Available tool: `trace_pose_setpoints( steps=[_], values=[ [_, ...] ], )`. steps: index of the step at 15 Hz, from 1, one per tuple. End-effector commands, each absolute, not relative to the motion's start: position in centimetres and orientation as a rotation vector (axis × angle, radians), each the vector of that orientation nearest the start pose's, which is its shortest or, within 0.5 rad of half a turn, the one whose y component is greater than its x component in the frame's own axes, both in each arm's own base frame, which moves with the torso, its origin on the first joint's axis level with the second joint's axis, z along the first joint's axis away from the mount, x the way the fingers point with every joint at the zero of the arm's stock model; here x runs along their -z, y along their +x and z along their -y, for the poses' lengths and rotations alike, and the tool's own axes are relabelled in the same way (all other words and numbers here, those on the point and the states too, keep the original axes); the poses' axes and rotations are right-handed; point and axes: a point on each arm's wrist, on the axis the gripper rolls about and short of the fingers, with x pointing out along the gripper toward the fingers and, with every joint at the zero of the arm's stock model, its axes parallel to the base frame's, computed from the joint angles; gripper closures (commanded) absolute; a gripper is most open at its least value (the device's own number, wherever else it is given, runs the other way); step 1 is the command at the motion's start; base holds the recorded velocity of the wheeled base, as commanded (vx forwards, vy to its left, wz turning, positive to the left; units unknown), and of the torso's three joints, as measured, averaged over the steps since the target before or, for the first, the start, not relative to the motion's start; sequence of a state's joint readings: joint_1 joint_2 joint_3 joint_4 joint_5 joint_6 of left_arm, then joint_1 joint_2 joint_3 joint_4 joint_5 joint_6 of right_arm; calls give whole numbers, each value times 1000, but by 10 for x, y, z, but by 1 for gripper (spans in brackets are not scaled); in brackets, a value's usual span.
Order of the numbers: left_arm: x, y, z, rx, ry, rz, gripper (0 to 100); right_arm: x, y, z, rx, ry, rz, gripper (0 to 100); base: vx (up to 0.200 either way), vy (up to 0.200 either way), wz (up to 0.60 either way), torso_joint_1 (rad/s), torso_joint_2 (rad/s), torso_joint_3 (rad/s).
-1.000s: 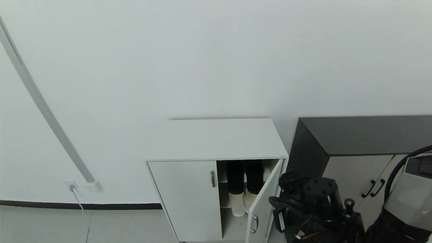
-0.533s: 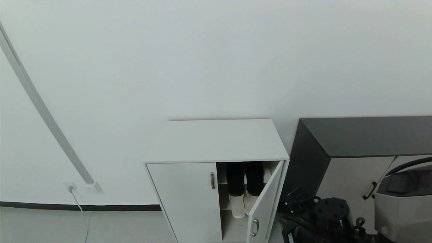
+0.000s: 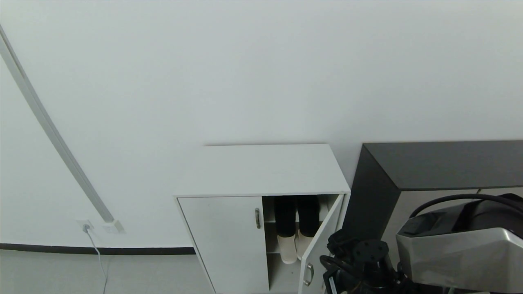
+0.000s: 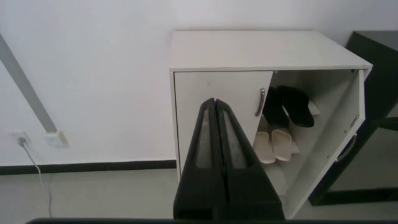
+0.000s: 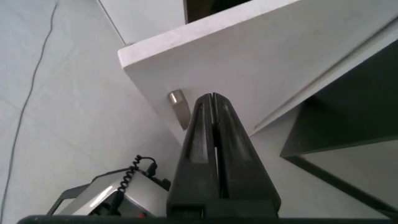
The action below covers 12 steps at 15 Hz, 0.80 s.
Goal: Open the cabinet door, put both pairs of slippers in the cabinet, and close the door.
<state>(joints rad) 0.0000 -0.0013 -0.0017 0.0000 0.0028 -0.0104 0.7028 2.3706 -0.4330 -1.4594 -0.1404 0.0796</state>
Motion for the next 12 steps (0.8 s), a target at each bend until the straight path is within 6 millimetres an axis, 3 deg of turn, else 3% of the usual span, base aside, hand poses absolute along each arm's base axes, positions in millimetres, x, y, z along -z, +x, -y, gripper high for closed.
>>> trace_pose_setpoints(
  steps=[1,12],
  values=[
    [-76,-23,0,-3,-11,2,100,38,255,-204,-514,-124,-479,100,0,0,0,0,0,0],
    [-76,-23,0,-3,-12,2,100,11,334,-238,-438,-79,-496,100,0,0,0,0,0,0]
  ],
)
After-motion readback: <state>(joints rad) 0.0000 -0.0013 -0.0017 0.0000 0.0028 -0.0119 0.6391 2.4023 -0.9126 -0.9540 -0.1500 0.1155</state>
